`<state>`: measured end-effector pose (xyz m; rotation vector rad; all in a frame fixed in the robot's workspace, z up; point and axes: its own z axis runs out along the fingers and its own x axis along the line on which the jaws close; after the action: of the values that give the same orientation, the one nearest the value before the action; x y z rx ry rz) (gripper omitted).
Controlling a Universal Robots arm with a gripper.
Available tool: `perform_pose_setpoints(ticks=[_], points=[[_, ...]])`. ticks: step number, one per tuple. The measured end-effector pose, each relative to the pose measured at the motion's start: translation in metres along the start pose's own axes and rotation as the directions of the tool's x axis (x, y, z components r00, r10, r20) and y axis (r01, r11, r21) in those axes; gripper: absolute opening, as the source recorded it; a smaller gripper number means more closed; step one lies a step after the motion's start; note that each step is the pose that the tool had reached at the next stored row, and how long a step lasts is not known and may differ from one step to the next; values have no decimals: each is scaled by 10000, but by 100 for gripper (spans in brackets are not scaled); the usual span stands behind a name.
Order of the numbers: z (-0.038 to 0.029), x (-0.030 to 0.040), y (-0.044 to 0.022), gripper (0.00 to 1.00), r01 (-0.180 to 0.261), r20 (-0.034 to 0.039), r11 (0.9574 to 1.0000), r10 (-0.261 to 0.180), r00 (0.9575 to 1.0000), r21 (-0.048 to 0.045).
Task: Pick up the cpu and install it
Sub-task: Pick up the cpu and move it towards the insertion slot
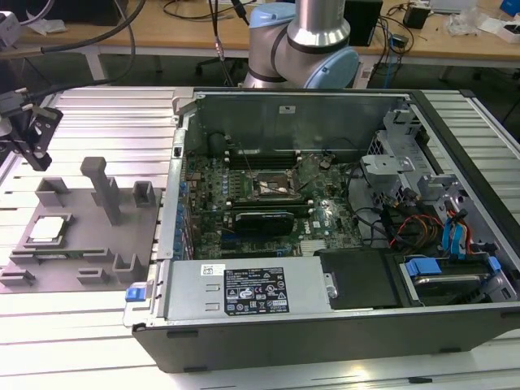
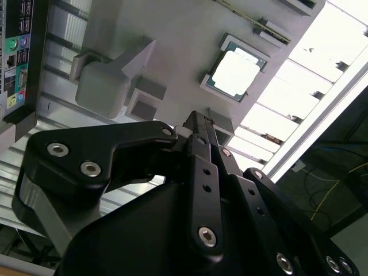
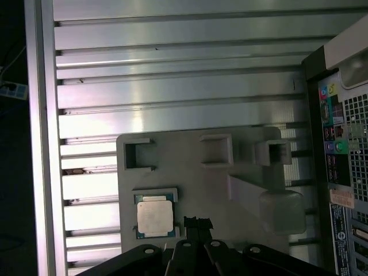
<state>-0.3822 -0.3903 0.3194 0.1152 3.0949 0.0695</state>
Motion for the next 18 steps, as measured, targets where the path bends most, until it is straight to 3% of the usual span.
perform_pose_setpoints(ticks=[5, 18], points=[[1, 3, 0, 11, -1, 1, 10000, 1, 10000, 0], [11, 130, -10, 11, 0, 13, 10000, 0, 10000, -1]])
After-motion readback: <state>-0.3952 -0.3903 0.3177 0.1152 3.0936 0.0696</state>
